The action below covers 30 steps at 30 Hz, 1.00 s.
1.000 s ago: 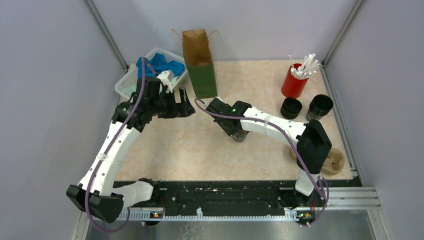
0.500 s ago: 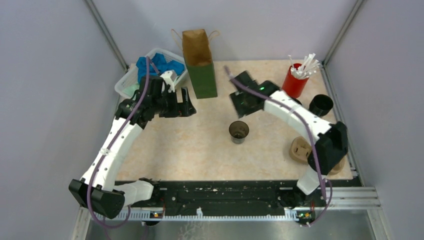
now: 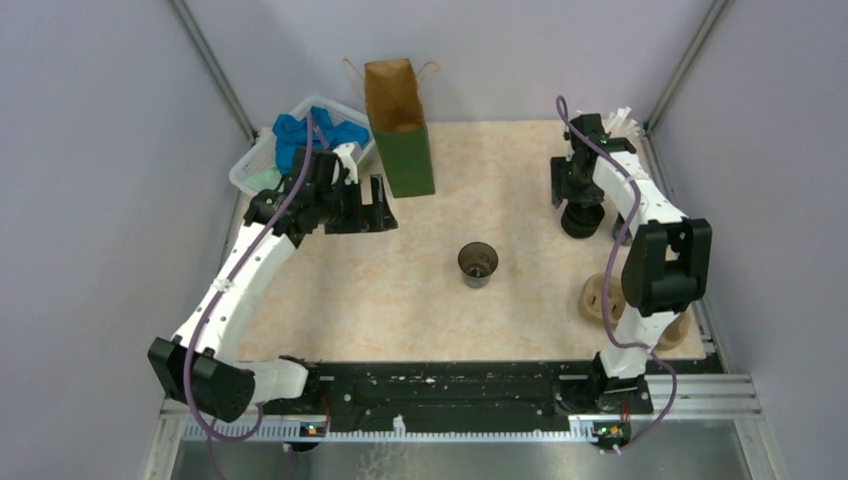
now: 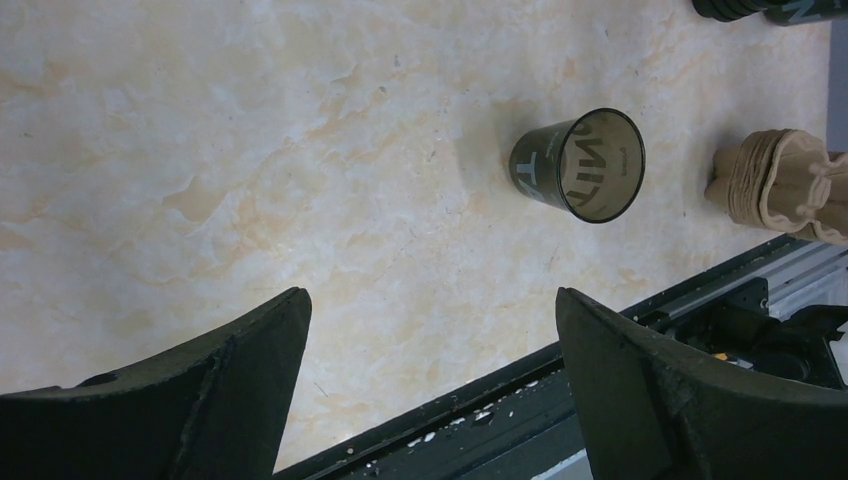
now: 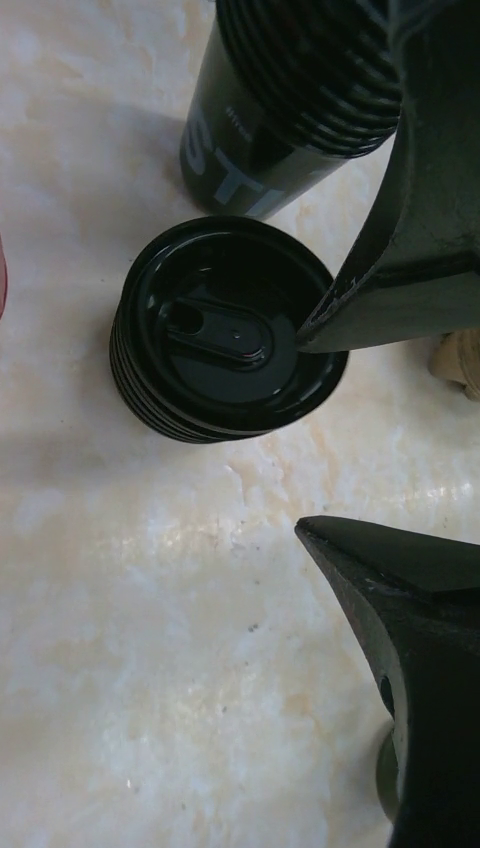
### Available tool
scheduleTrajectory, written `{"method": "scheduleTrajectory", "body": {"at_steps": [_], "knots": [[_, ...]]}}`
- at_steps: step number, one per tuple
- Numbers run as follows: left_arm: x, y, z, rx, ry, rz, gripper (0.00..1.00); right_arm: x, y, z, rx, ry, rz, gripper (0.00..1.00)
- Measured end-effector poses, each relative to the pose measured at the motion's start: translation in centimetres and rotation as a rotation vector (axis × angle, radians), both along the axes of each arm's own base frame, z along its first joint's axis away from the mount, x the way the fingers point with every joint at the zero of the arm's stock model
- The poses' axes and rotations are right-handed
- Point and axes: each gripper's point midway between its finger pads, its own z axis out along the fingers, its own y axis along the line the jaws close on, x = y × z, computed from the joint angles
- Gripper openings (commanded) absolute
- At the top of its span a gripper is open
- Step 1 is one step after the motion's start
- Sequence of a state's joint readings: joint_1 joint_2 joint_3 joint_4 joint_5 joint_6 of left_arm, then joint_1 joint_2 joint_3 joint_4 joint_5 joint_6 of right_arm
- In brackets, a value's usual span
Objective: Pack the takeout coffee
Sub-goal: Close the cup lid on the coffee cup.
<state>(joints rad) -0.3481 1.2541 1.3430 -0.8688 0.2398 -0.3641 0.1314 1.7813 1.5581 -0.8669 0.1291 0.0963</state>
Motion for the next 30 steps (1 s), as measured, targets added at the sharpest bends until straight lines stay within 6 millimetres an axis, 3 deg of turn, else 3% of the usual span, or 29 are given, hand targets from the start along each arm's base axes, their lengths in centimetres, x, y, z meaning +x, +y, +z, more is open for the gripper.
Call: {"method": "scheduleTrajectory", "body": {"at_steps": [4, 8, 22, 30], "knots": [[0.3, -0.2, -0.6, 0.002, 0.019, -0.005, 0.98, 0.3, -0.5, -2.8, -0.017, 0.07, 0.005, 0.58], [0.8, -0.5, -0.8, 0.003, 0.029, -0.008, 0.98, 0.8, -0.5, -4.1, -0.024, 0.092, 0.016, 0.52], [1.5, -0.7, -0.9, 0.006, 0.026, -0.013, 0.98, 2.1, -0.7, -3.3, -0.029, 0.051, 0.019, 0.33], [1.5, -0.7, -0.9, 0.007, 0.026, -0.013, 0.98, 2.1, -0.8, -3.3, -0.033, 0.049, 0.018, 0.29]]}}
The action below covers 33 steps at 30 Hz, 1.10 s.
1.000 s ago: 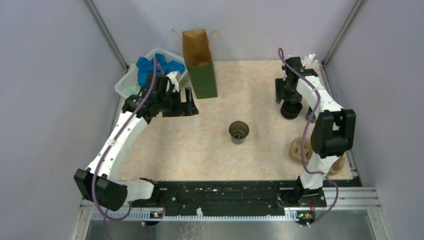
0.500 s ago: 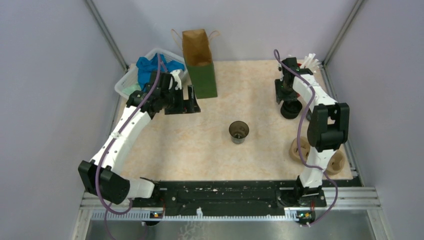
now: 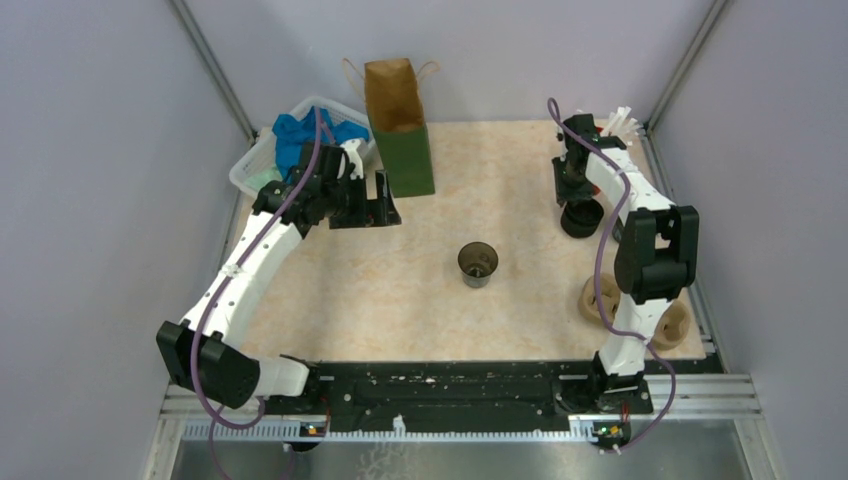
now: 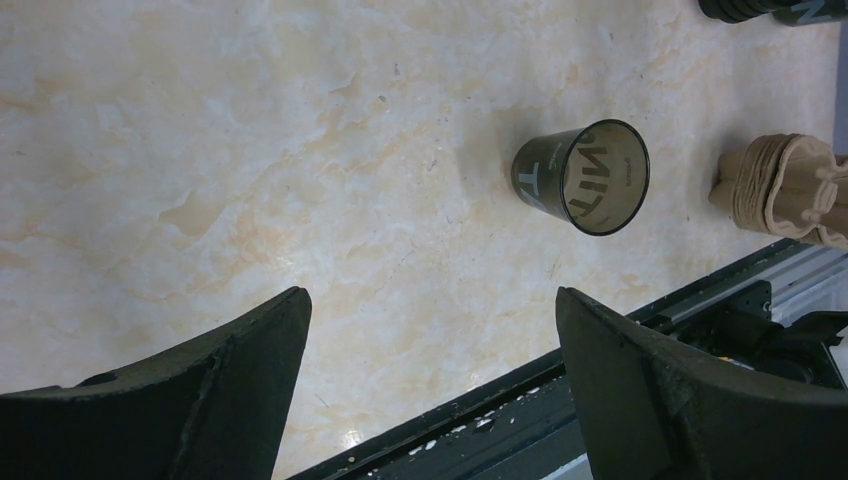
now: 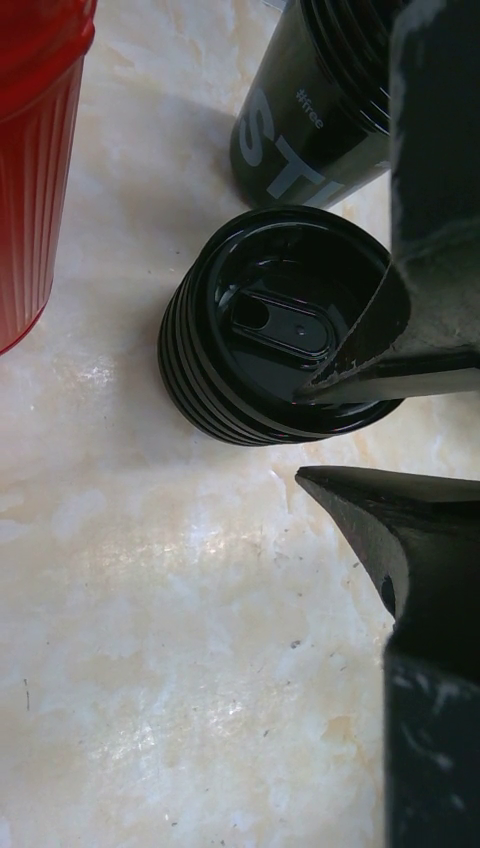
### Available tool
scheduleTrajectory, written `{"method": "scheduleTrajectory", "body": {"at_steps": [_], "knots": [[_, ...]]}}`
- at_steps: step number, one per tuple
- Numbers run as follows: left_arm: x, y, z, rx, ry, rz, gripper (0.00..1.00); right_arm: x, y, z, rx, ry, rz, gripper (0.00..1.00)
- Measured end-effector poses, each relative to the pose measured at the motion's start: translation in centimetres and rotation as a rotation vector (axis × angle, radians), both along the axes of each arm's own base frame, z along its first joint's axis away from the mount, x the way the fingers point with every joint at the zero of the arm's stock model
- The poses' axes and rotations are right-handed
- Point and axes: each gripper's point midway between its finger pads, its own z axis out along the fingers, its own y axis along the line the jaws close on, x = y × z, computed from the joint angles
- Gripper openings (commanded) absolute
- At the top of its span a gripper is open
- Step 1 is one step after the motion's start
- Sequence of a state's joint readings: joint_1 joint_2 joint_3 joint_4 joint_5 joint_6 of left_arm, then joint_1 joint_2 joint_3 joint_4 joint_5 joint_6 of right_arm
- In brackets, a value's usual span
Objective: Pack the takeout coffee
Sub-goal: Close the cup lid on the coffee cup.
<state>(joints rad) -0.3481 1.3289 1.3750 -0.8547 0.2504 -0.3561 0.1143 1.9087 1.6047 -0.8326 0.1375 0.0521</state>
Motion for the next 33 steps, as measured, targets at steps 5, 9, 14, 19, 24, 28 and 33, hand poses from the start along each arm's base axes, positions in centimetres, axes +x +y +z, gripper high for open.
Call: {"method": "scheduleTrajectory", "body": {"at_steps": [5, 9, 14, 19, 24, 28, 33], "knots": [[0.0, 0.0, 0.0, 0.0, 0.0, -0.001, 0.98, 0.0, -0.1, 0.0, -0.005, 0.0, -0.002, 0.25], [0.0, 0.0, 0.0, 0.003, -0.003, -0.005, 0.98, 0.0, -0.3, 0.0, -0.016, -0.002, -0.007, 0.19], [0.0, 0.0, 0.0, 0.005, -0.006, -0.008, 0.98, 0.0, -0.5, 0.1, -0.027, -0.003, -0.013, 0.16], [0.0, 0.0, 0.1, 0.002, -0.007, -0.011, 0.98, 0.1, -0.6, 0.1, -0.032, -0.007, -0.019, 0.15], [-0.1, -0.3, 0.3, -0.011, -0.007, -0.021, 0.98, -0.2, -0.9, 1.3, -0.037, -0.038, -0.031, 0.13], [-0.2, -0.7, 0.8, -0.036, -0.006, -0.029, 0.98, -0.7, -0.9, 3.9, -0.023, -0.099, -0.047, 0.13], [-1.1, -1.9, 2.2, -0.132, 0.019, -0.039, 0.98, -2.4, 1.6, 9.3, 0.161, -0.236, -0.076, 0.13]]}}
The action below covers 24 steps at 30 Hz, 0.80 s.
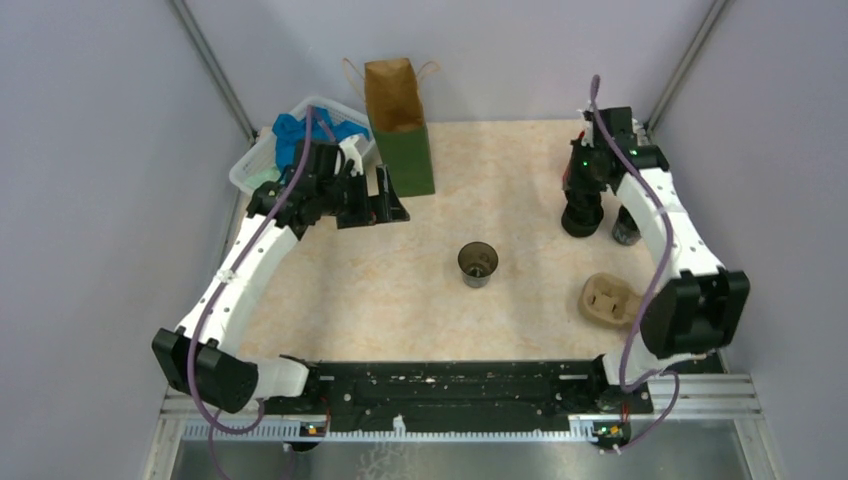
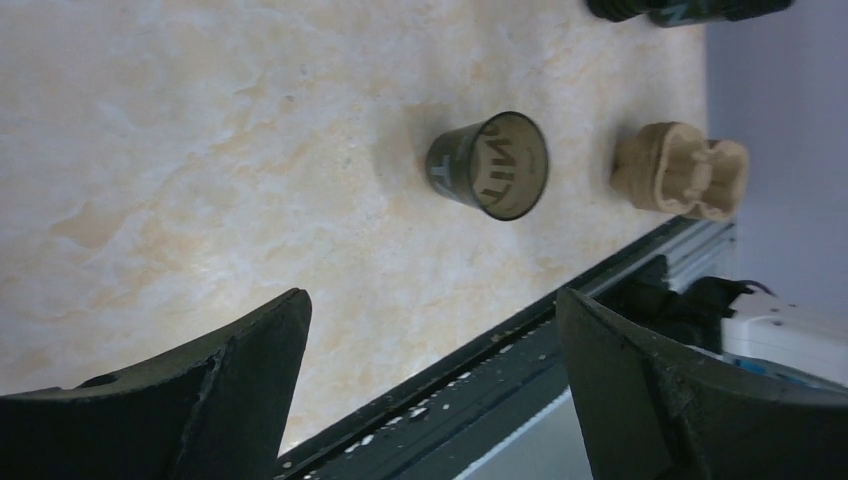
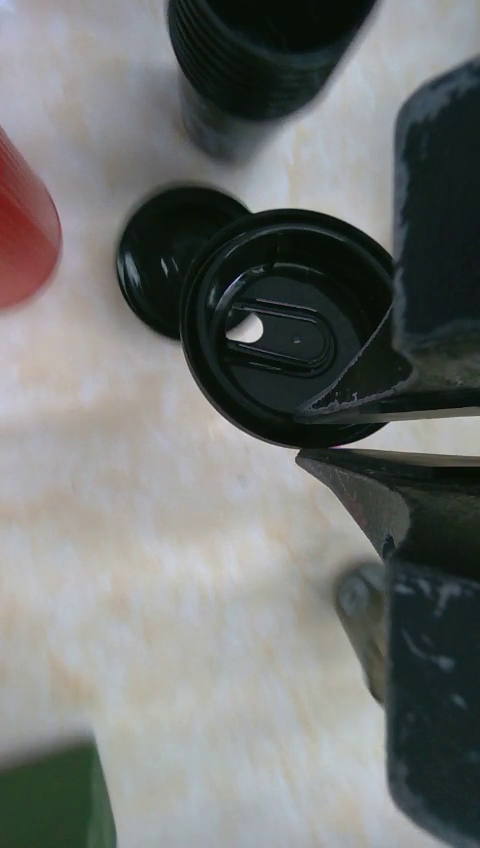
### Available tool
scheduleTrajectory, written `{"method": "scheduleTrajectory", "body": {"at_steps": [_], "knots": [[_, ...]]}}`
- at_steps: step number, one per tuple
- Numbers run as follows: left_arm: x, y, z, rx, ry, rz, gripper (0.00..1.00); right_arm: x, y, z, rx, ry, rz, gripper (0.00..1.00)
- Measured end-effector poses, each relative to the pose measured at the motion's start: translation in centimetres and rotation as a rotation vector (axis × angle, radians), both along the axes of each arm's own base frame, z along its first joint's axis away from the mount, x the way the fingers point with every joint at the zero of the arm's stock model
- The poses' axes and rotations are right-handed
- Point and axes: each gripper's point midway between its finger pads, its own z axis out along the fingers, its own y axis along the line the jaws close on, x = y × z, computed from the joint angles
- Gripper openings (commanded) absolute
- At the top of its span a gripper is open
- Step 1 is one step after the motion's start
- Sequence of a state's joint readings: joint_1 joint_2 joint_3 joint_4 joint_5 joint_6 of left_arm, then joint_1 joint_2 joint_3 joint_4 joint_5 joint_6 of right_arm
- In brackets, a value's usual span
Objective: Pack the takeout coffee
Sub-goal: Close the cup lid on the coffee cup.
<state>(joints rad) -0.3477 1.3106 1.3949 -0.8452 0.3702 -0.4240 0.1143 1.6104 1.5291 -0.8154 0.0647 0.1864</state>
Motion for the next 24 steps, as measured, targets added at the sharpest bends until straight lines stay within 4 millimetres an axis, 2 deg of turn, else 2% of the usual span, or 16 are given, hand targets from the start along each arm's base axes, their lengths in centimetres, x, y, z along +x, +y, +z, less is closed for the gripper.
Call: {"method": "scheduleTrajectory", "body": {"at_steps": [3, 7, 10, 12, 15, 21, 24], "knots": [[-0.6, -1.0, 1.0, -0.083, 0.01, -0.012, 0.98, -3.0, 3.6, 3.6, 0.246, -0.093, 0.028, 0.13], [-2.5, -3.4, 2.1, -0.285, 0.071, -0.042, 0.98, -7.8, 8.9, 8.4, 0.665, -0.209, 0.086, 0.11], [-4.1, -5.0, 2.2, -0.42, 0.139, -0.046, 0.98, -10.9, 11.4, 10.2, 0.934, -0.215, 0.102, 0.1], [-4.8, -5.8, 2.6, -0.474, 0.162, -0.044, 0.98, -12.7, 12.4, 11.0, 1.092, -0.188, 0.093, 0.09], [-5.5, -7.1, 4.4, -0.54, 0.152, -0.061, 0.98, -14.6, 13.5, 12.4, 1.262, -0.151, 0.092, 0.09], [-8.5, -11.7, 7.6, -0.617, 0.151, -0.171, 0.98, -17.2, 14.6, 16.6, 1.456, -0.145, 0.162, 0.09], [-9.0, -13.8, 8.4, -0.649, 0.145, -0.205, 0.98, -17.9, 14.7, 18.1, 1.523, -0.154, 0.186, 0.09]]}}
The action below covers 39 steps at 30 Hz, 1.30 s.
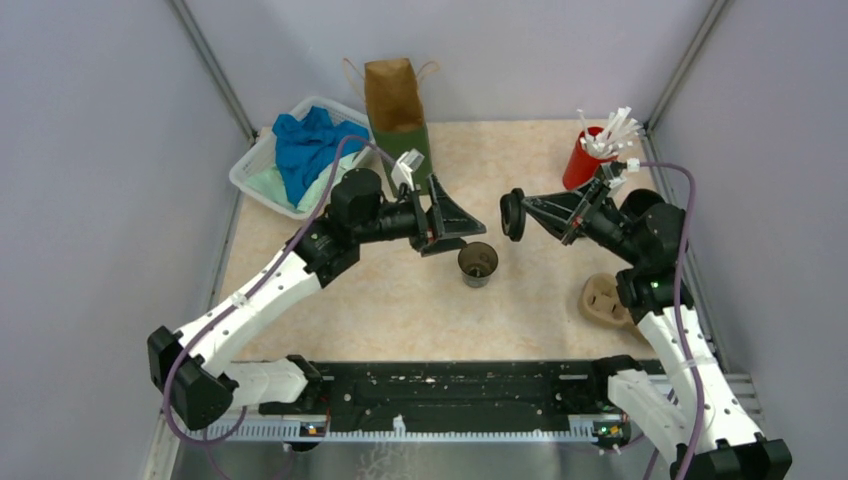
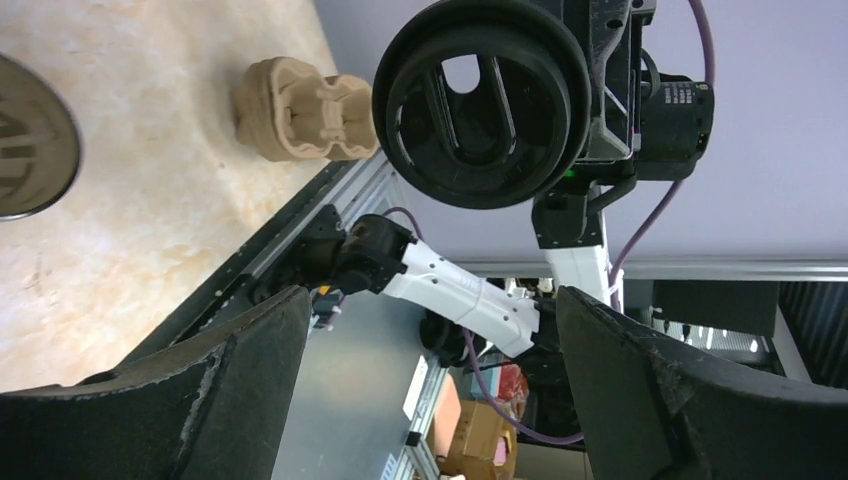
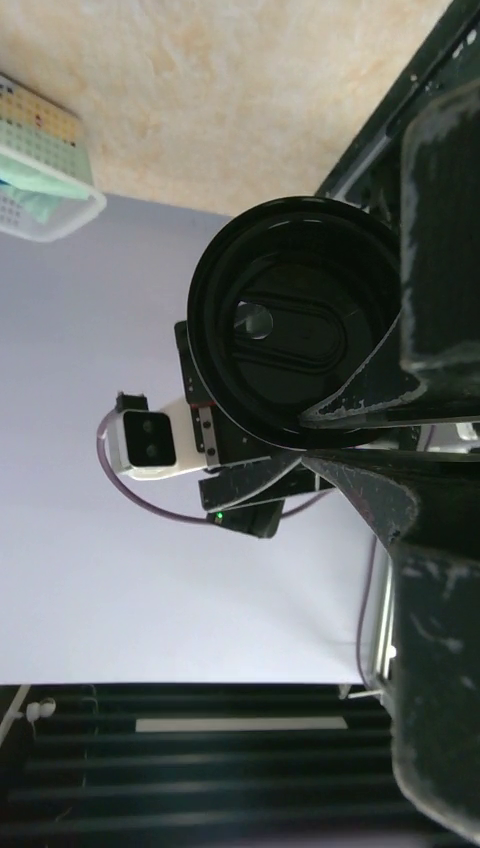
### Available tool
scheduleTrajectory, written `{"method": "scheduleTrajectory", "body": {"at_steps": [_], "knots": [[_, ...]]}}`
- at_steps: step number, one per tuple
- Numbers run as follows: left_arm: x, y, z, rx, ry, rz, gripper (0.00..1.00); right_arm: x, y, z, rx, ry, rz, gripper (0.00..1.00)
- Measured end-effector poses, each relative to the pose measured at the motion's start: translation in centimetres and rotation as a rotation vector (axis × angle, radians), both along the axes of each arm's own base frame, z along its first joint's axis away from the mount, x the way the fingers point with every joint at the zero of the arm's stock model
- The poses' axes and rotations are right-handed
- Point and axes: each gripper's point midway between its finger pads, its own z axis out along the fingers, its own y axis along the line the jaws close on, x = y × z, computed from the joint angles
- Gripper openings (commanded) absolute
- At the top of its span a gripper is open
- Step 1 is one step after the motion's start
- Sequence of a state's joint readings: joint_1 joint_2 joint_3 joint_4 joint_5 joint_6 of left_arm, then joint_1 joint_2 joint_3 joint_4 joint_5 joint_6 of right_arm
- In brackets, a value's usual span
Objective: Pack the takeout coffee
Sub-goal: Close the cup lid on the coffee cup.
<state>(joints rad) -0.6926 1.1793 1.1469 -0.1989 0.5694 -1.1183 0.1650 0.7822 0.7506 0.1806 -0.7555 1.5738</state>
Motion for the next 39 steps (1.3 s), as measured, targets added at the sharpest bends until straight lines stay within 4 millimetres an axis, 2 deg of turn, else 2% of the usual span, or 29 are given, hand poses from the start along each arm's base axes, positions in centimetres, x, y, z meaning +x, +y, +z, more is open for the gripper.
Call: {"method": "scheduleTrajectory", "body": {"at_steps": [6, 12, 21, 39], "knots": [[0.4, -3.3, 0.7, -0.078, -0.005, -0.019, 0.98, -0.6, 0.0, 1.8, 0.076, -0.005, 0.025, 0.08], [1.0, -5.0, 1.0, -0.107, -0.008, -0.016, 0.98, -0.6, 0.1, 2.4, 0.099, -0.005, 0.043, 0.07], [1.5, -5.6, 3.2, -0.171, -0.04, -0.001, 0.98, -0.7, 0.2, 2.2, 0.094, -0.003, 0.052, 0.07], [1.7, -6.3, 3.2, -0.179, -0.015, -0.003, 0.97, -0.9, 0.5, 1.8, 0.074, -0.006, 0.057, 0.06]]}}
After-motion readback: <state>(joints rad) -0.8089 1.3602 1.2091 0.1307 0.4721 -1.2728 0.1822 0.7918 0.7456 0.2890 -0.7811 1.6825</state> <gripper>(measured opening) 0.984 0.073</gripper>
